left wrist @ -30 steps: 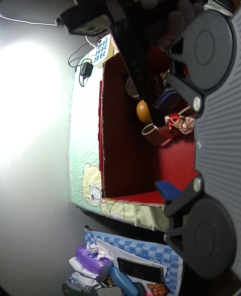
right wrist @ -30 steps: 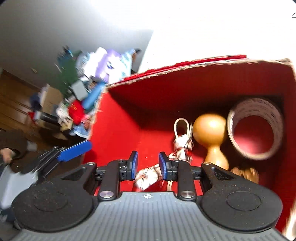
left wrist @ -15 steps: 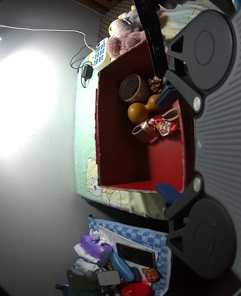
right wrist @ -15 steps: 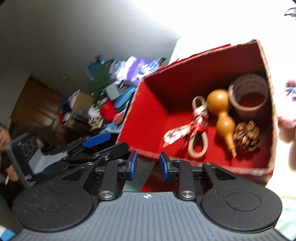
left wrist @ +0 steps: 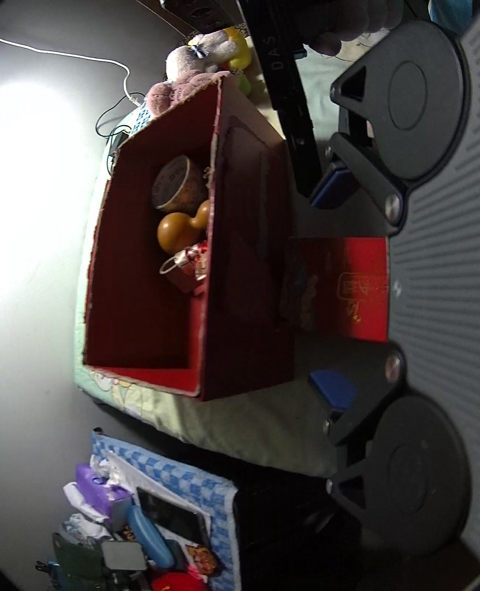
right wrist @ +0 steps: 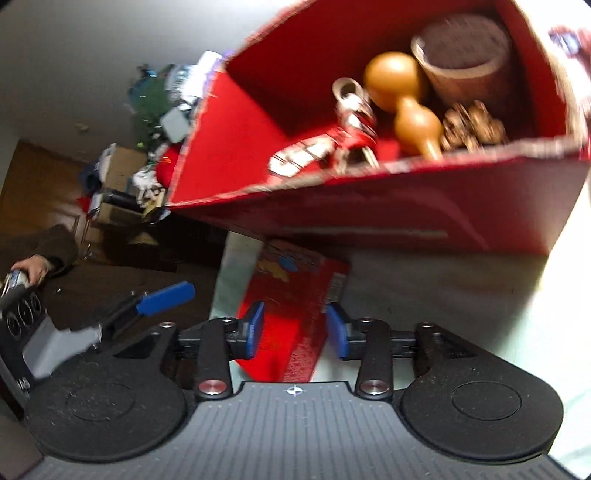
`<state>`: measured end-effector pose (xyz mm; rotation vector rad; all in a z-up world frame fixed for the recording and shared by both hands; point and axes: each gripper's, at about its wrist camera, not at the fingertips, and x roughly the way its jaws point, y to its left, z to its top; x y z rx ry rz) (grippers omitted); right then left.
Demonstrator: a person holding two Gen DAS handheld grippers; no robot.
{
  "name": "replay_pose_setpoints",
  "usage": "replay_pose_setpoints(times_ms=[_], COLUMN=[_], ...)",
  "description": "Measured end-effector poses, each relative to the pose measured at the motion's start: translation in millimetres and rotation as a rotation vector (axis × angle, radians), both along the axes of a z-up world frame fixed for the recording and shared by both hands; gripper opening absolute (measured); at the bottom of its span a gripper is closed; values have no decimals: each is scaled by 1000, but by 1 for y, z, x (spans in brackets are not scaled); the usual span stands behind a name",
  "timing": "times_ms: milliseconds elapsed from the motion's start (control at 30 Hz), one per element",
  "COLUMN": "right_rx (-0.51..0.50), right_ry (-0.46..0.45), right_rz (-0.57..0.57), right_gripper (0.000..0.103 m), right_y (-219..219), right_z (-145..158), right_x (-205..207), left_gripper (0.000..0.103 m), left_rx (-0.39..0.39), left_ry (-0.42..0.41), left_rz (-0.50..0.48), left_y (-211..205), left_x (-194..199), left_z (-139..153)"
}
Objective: Organize objects
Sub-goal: 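Raise the open right gripper out of the box, then move the right gripper down toward the red printed packet, then close the right gripper on the red printed packet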
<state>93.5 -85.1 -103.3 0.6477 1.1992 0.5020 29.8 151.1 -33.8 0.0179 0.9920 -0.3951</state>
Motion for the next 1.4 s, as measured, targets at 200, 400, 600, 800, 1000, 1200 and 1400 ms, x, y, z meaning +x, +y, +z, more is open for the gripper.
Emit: replay_pose_setpoints(times_ms=[200,400,600,800,1000,1200,1400], right_rx=[25,32,20,42,61,34,-18], right_ry=[70,96,108,105,116,101,85], right_rz=[-12,-2,13,3,15,63,-1], right_gripper=[45,46,50,54,52,51,51], right_y=[4,15,25,21,5,-31,-97], right_z=[-18,-27,-36,-41,-36,-16,3], right_x=[-3,2,3,-3,-14,-32,-58], left_gripper=[95,95,94,87,85,85,85], left_rx=[-22,-9,15,59,95,132,125], left_ry=[99,137,158,170,162,153,174], left_rz=[20,19,37,34,23,-72,-232], left_y=[0,-6,-9,-15,-21,-43,-90], left_x=[2,6,11,14,5,-14,-25], left_z=[-34,-52,-64,-71,-67,-49,-35])
